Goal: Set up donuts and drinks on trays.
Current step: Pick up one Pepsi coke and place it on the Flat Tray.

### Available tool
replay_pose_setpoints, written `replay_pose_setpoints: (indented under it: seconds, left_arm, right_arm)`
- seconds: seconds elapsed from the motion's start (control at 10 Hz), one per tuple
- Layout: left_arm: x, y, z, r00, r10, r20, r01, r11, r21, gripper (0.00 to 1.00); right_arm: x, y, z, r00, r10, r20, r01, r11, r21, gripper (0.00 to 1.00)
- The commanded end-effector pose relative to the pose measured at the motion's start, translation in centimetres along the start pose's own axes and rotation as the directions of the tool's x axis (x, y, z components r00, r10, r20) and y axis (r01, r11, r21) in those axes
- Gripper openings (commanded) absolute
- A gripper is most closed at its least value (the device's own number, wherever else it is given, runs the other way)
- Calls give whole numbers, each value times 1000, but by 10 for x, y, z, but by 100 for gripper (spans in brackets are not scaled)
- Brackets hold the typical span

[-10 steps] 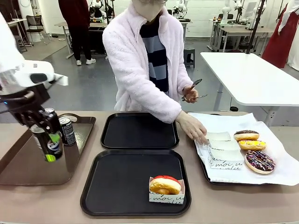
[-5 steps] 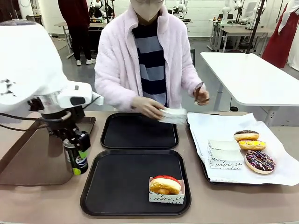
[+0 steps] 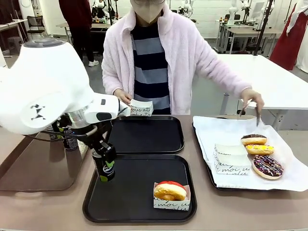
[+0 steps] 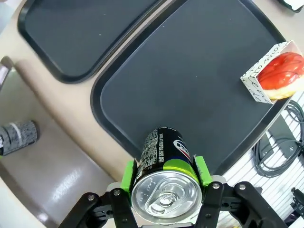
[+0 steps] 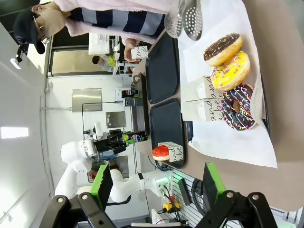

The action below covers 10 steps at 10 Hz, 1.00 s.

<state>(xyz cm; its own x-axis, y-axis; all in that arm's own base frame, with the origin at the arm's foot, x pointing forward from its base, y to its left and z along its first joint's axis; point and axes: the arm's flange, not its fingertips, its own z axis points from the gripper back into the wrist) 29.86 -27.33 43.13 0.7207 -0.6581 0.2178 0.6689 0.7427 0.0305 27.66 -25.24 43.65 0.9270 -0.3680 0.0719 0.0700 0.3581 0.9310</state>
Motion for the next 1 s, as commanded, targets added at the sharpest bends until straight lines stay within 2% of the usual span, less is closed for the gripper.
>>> replay_pose_setpoints:
  seconds: [0.0,0.5,0.6,0.7,0.9]
  left_arm:
    - [11,-5,-21,1000,-23,-6,23,1000,-1,58]
    - [15,-9,-58,997,-80,-9,80,997,-10,58]
    - [14,-9,-61,995,-96,-7,96,995,-11,63]
    - [13,-9,-61,995,-100,-7,100,995,-12,100]
    - [13,-7,-57,995,-103,-6,102,995,-11,100]
  right_arm:
    - [1,-1,1,1000,9,8,-9,1000,21,100]
    - [1,-1,1,1000,9,8,-9,1000,21,100]
    - [1,-1,1,1000,9,8,-9,1000,21,100]
    - [1,-1,1,1000,9,8,-9,1000,21,100]
    - [1,-1,1,1000,9,8,-9,1000,21,100]
